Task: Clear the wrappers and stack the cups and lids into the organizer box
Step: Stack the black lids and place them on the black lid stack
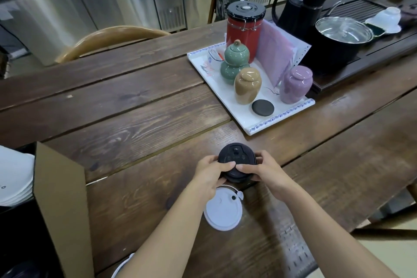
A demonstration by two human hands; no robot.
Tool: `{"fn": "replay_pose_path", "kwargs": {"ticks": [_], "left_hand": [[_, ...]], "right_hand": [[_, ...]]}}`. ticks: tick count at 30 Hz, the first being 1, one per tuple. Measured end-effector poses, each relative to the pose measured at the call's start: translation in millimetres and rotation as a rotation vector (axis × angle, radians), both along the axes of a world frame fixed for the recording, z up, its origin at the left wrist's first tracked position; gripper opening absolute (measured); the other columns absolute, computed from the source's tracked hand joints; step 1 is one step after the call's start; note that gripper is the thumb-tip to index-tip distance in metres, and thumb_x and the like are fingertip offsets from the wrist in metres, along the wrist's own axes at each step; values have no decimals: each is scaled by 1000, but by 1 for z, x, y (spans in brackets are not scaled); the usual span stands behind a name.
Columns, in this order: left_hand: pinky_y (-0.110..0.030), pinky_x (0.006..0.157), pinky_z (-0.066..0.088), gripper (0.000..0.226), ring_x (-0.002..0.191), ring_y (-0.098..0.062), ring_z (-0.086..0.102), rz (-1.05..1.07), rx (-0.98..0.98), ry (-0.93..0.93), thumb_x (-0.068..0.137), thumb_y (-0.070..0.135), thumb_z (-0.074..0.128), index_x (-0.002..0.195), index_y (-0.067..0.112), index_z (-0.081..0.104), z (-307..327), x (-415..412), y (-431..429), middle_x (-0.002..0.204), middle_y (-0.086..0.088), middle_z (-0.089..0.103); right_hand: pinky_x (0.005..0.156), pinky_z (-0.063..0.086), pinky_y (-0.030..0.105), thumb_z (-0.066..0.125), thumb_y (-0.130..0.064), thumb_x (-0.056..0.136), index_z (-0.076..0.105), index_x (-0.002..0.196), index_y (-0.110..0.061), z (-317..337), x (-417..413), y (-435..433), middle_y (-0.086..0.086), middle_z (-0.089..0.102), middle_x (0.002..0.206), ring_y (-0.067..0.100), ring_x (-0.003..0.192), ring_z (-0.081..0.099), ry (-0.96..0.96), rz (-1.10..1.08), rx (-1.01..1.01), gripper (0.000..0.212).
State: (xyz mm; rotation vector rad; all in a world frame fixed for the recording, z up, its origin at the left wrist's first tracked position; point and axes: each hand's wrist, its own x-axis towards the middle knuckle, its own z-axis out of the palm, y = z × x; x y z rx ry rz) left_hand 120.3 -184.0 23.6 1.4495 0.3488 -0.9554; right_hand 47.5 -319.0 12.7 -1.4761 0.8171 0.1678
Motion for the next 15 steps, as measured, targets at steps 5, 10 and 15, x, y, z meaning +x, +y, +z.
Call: {"fn": "replay_pose_path", "kwargs": {"ticks": [5,10,15], "left_hand": [[-33,82,52,53,108,-24,58,53,-15,-33,74,6,75,121,13,51,13,3,27,113,-7,62],[-42,88,54,47,114,-28,58,145,-49,-93,72,11,78,115,9,59,33,3,68,120,-12,63],[-36,82,58,45,99,-23,68,188,-115,-230,75,14,75,117,6,60,65,-11,122,114,-11,69]], "right_hand": [[72,50,25,78,-19,73,48,120,-14,16,6,20,-2,59,106,17,99,61,-98,39,-24,57],[63,54,17,68,-27,82,51,121,-12,41,12,58,-1,61,108,11,94,61,-223,126,-23,45],[78,54,33,64,-31,85,59,118,-10,67,12,104,8,66,114,23,104,64,-330,156,-10,40]]}}
